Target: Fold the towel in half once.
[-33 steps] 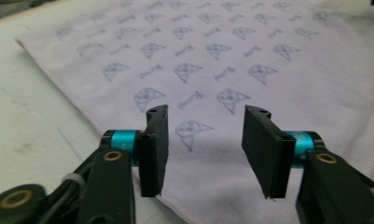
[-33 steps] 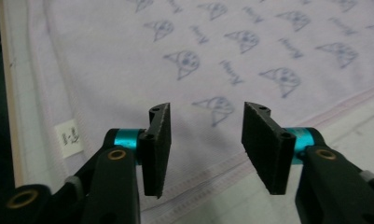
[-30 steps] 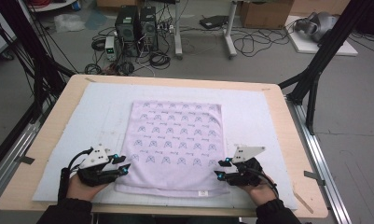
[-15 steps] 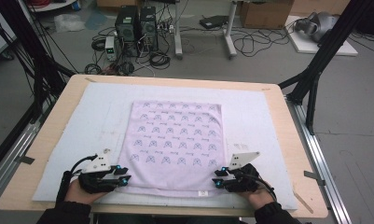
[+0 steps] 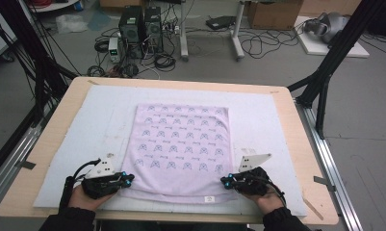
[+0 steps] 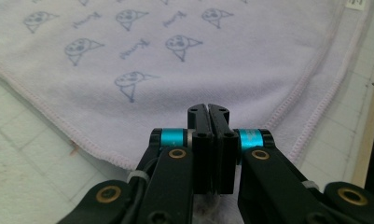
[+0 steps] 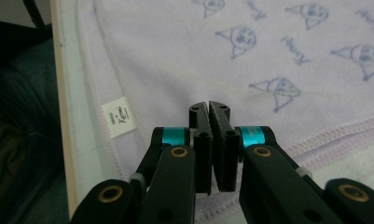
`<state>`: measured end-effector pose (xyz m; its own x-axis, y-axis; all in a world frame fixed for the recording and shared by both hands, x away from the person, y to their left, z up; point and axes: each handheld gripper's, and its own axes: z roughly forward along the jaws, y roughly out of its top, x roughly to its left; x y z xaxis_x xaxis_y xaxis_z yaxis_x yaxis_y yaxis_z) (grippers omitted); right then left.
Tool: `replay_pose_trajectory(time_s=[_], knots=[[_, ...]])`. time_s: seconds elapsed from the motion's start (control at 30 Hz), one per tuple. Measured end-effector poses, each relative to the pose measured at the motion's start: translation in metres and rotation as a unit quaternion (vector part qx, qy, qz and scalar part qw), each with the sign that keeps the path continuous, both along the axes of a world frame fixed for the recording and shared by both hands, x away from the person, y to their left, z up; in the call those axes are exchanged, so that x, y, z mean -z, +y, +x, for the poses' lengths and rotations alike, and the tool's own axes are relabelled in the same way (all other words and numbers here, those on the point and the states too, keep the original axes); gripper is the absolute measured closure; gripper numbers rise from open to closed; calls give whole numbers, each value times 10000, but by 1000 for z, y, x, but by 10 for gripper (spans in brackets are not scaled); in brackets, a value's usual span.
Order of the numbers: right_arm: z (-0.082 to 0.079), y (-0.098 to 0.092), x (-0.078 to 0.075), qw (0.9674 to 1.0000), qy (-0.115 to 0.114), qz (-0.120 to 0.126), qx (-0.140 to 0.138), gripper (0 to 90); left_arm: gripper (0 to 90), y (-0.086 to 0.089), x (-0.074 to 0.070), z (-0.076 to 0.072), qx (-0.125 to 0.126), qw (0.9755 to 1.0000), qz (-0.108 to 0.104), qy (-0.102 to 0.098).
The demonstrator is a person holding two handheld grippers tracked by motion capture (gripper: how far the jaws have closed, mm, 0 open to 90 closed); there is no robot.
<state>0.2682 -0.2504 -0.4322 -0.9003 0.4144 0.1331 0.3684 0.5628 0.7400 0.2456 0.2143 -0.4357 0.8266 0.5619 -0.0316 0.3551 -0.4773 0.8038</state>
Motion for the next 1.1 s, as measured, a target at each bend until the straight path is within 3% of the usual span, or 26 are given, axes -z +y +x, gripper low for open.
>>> replay_pose_trajectory(time_s=[0.37,0.47,0.5,0.57,0.6,0.7,0.8,0.83,0.93,1.03,1.1], knots=[[-8,-11,-30,9989,-357,272,106,881,878,2,-26,-6,-123,9993,-273,-212],[-16,-14,-32,9991,-350,246,73,882,876,2,-27,-11,-37,9995,-295,-113],[-19,-16,-31,9991,-335,239,62,881,863,3,-25,-13,-42,9996,-286,-71],[-23,-20,-26,9995,-242,189,108,880,693,3,-18,-15,-143,9998,-165,45],[-23,-22,-21,9997,-137,170,101,876,668,3,-13,-15,-126,9998,-125,124],[-20,-23,-5,9999,82,107,84,843,695,1,-2,-16,64,9996,51,262],[-20,-18,2,9999,160,45,47,682,722,-3,4,-15,112,9993,175,299],[-20,-17,3,9998,214,55,21,677,744,-3,5,-14,133,9993,201,284],[-19,-13,8,9998,180,-86,-22,706,858,-5,7,-15,171,9993,212,259],[-18,-12,9,9997,195,-147,-39,858,876,-3,4,-16,154,9995,184,205],[-18,-13,6,9998,168,-116,-53,872,877,0,-1,-18,145,9998,58,142]])
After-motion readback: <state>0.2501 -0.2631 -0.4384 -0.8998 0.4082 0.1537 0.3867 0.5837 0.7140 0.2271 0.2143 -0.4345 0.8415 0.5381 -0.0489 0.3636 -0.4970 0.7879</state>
